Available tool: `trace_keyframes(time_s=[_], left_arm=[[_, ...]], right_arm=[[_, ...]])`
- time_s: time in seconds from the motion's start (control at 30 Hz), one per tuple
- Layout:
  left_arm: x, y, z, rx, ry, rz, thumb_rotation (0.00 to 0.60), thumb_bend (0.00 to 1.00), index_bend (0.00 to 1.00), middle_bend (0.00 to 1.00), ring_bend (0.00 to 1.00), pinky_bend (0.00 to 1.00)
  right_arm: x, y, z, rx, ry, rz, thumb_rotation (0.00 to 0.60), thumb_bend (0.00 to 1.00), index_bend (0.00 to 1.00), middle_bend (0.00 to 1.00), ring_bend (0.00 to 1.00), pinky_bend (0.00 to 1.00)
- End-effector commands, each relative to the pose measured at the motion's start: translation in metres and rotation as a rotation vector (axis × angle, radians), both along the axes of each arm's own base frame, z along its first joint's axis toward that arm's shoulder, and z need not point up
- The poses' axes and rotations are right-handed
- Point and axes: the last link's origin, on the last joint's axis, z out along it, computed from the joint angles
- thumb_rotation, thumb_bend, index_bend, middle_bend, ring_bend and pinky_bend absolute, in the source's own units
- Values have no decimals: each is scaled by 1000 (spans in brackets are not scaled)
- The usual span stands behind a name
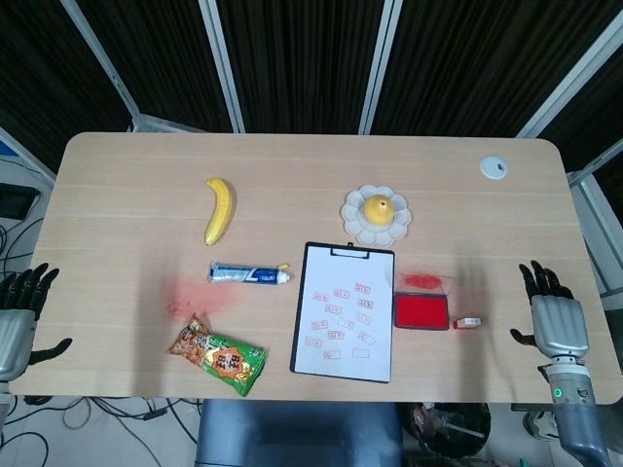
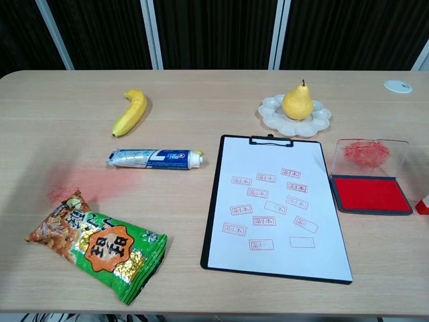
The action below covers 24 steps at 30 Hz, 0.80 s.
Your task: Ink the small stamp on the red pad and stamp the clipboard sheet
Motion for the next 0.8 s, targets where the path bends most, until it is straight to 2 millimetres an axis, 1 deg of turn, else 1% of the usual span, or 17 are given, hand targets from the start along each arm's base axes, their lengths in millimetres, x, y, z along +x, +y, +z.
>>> trace_keyframes(time_s=[0.03,0.1,0.27,0.4,0.47,0.8], left_arm=[[0,0,0,1,1,-1,600,21,0,0,0,0],[0,1,-1,1,-2,1,600,21,0,0,0,0],[1,1,-1,1,1,-4,600,22,0,0,0,0],[3,1,-1,8,-4,-18,600,21,0,0,0,0],[3,0,-1,13,-8,-22,600,21,0,0,0,0],[2,1,-1,19,-11,-21,600,21,0,0,0,0]], right_arm=[[2,0,1,-12,5,16,600,186,0,0,47,233],[4,-2,2,-30,5,37,600,186,0,0,25,224],[5,-8,1,-42,0,59,600,184,0,0,22,224],[3,-28,0,-57,7,48,600,183,0,0,22,224],[0,-34,-1,-63,5,32,600,183,0,0,22,224],[-1,-35,5,-91,-18,36,600,184,0,0,22,224]])
